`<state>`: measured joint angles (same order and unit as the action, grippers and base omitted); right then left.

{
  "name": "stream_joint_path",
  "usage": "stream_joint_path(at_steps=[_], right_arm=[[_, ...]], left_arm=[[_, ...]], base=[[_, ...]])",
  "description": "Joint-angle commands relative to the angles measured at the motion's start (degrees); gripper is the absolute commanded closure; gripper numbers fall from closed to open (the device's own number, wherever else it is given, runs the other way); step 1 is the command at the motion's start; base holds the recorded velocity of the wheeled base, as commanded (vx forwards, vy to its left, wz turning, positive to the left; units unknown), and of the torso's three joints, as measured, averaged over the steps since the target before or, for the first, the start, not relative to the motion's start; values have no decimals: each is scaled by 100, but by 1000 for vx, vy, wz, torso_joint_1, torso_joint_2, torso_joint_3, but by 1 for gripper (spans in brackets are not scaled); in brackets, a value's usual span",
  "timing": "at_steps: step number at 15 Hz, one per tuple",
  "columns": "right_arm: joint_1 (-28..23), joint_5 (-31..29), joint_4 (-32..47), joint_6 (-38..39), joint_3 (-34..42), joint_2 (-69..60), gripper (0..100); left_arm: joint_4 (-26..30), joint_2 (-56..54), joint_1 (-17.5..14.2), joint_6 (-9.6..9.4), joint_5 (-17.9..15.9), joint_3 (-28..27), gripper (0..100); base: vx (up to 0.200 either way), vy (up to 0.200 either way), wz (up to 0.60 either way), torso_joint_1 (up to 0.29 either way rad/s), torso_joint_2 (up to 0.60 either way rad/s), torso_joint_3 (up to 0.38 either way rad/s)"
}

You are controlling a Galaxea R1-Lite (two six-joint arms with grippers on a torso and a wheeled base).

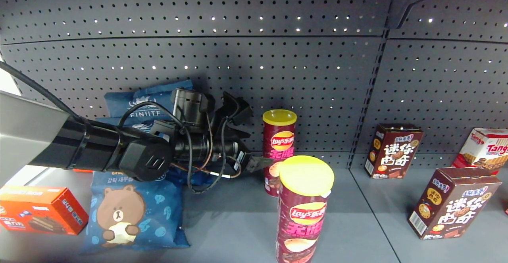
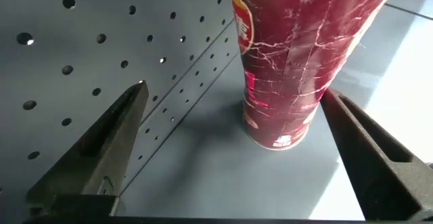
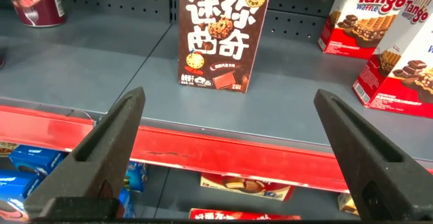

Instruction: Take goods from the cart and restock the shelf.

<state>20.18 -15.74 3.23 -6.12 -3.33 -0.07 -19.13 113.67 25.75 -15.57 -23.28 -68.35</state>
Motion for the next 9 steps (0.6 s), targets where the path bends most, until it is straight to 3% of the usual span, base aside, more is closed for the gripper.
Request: stream_joint_path(at_steps=[1, 9], right_arm=[[4, 1, 2, -3, -1, 7, 0], [4, 9, 2, -3, -1, 7, 0]], left_arm=[[-3, 7, 1, 1, -1, 6, 0], [5, -11, -149, 1, 78, 33, 0]], base=[[0, 0, 0, 0, 0, 0], [0, 0, 0, 0, 0, 0]])
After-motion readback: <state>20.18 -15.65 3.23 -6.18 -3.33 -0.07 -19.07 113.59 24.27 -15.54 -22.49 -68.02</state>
